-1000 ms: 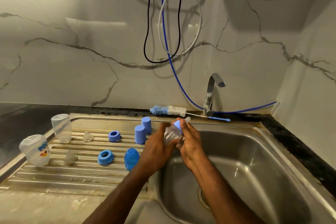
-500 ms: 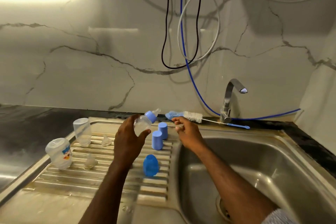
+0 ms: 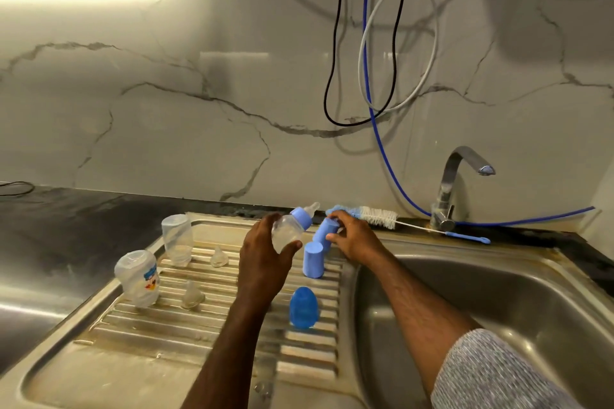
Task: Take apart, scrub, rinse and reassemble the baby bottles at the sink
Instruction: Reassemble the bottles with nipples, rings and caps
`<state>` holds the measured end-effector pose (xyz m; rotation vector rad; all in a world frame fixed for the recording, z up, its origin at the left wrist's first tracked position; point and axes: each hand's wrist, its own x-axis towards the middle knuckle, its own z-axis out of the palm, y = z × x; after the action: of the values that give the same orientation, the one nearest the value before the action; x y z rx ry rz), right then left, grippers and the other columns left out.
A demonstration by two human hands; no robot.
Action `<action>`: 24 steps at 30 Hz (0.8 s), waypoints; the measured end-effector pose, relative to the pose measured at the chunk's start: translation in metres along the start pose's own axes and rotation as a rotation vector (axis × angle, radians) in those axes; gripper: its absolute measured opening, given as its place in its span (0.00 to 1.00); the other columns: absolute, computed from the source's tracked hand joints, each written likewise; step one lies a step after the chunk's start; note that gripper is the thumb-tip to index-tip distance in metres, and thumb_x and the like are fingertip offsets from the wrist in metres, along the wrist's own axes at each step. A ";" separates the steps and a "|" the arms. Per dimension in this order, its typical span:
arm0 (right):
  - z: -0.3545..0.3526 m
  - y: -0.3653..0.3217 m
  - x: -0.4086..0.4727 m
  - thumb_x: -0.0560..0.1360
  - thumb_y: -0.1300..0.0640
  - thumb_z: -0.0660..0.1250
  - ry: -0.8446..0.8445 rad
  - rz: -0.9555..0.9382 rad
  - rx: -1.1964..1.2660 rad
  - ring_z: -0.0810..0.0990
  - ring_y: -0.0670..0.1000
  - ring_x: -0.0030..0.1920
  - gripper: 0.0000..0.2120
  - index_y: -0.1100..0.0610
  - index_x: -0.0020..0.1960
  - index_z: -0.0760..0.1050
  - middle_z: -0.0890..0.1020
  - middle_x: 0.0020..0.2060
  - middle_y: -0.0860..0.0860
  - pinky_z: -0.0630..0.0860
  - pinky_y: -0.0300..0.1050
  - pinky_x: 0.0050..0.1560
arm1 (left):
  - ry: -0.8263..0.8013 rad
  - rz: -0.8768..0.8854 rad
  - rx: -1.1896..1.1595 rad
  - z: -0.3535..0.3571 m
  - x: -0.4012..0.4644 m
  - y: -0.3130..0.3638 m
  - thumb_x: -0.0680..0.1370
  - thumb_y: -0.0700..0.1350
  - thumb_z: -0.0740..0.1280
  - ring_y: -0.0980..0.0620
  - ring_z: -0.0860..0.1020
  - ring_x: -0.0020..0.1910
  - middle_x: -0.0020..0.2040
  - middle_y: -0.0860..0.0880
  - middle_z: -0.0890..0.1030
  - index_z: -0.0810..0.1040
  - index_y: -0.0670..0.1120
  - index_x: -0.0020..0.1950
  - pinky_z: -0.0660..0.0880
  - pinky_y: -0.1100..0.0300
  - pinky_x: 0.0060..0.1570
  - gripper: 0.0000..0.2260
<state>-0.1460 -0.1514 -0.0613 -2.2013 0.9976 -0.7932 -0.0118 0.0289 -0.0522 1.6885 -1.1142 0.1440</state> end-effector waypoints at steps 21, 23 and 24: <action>-0.018 -0.087 -0.041 0.74 0.62 0.75 -0.031 -0.035 0.872 0.86 0.57 0.50 0.24 0.49 0.67 0.72 0.82 0.56 0.61 0.83 0.52 0.49 | -0.019 -0.057 -0.291 0.000 -0.002 0.007 0.74 0.49 0.77 0.58 0.80 0.51 0.56 0.51 0.83 0.78 0.45 0.68 0.72 0.75 0.45 0.24; -0.015 -0.090 -0.039 0.74 0.62 0.75 -0.046 -0.032 0.860 0.86 0.58 0.50 0.25 0.47 0.66 0.72 0.83 0.54 0.61 0.84 0.53 0.50 | 0.003 -0.061 -0.295 -0.001 -0.001 0.005 0.74 0.50 0.77 0.56 0.81 0.51 0.56 0.50 0.83 0.77 0.44 0.68 0.72 0.75 0.44 0.25; -0.012 -0.093 -0.039 0.74 0.62 0.75 -0.052 -0.028 0.845 0.86 0.58 0.50 0.25 0.46 0.66 0.72 0.84 0.53 0.60 0.84 0.54 0.50 | 0.015 -0.063 -0.290 -0.003 -0.001 0.004 0.74 0.50 0.77 0.56 0.80 0.51 0.57 0.50 0.83 0.77 0.44 0.69 0.72 0.74 0.44 0.25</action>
<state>-0.1344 -0.0732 0.0021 -1.4887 0.4631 -0.9416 -0.0140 0.0322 -0.0486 1.4584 -1.0163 -0.0446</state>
